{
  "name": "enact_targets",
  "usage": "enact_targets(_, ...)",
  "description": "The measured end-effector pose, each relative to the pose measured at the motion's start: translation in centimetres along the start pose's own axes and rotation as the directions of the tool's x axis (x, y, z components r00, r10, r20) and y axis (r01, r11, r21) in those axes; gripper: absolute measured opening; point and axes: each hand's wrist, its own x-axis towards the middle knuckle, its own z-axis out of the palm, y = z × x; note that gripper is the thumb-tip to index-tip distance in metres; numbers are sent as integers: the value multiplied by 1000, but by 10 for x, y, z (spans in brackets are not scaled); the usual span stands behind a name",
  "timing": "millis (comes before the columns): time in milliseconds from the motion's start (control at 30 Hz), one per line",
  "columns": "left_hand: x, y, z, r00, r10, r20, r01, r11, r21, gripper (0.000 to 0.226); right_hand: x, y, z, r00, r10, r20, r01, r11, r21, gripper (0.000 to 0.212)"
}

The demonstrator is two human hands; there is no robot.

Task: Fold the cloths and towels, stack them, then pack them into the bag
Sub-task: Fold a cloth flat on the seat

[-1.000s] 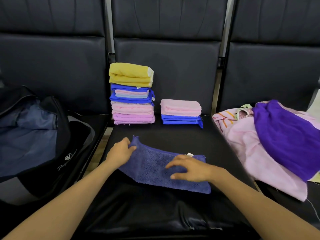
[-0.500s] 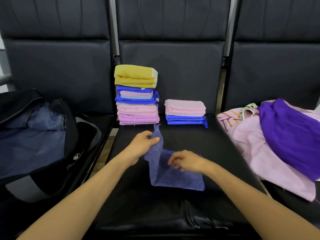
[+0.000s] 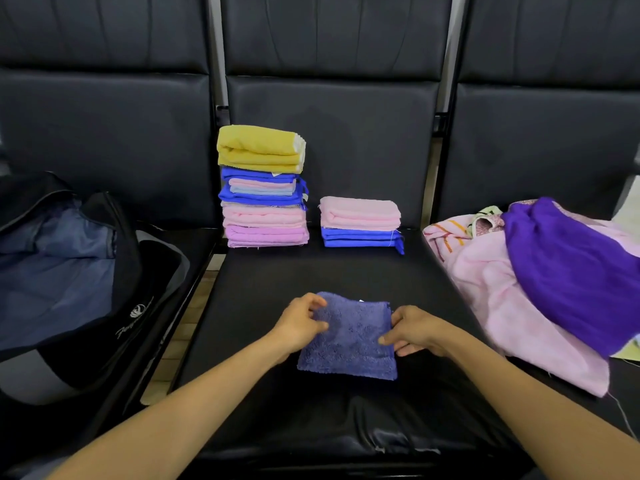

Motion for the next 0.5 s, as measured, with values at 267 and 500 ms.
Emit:
enact_targets(267, -4, -4, 3, 932, -267, 247, 336, 892, -304, 42, -7, -12, 16, 994, -21, -106, -24, 911, -412, 67)
enact_targets(500, -17, 22, -8, 920, -216, 328, 385, 659, -646, 13, 3, -10, 9, 965, -52, -259, 62, 998, 30, 75)
